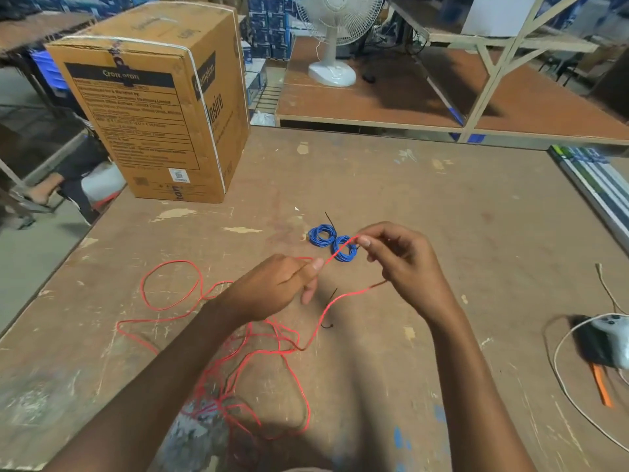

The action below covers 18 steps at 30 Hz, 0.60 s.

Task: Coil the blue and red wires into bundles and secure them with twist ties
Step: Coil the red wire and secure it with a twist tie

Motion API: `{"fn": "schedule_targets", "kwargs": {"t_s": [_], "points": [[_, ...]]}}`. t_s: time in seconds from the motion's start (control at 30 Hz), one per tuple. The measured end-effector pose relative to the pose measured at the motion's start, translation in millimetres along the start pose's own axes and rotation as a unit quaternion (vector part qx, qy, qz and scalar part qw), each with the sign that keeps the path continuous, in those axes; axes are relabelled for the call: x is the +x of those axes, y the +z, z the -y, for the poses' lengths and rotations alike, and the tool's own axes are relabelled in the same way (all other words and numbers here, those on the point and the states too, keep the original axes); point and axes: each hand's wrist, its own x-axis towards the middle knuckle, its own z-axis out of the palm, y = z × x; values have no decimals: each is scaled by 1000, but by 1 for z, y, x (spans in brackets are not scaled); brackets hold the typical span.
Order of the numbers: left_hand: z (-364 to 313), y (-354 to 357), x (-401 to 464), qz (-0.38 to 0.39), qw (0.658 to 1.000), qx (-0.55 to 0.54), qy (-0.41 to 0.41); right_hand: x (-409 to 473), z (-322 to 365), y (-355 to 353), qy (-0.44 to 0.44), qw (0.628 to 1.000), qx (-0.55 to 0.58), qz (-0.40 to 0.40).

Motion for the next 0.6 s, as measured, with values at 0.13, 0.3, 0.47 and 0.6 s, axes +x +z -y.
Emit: {"fn": "schedule_targets", "kwargs": {"t_s": [0.13, 0.3, 0.47, 0.6], "points": [[-34, 4, -13, 45, 982, -184, 23, 16, -17, 22, -17, 998, 38, -41], [-48, 6, -8, -8, 935, -351, 57, -9, -33, 72, 32, 991, 132, -15], [-43, 14, 7, -84, 901, -424, 44, -38, -28, 101, 63, 990, 77, 99], [-24, 11, 18, -168, 952, -242, 85, -52, -20, 93, 20, 983, -82, 161]]}}
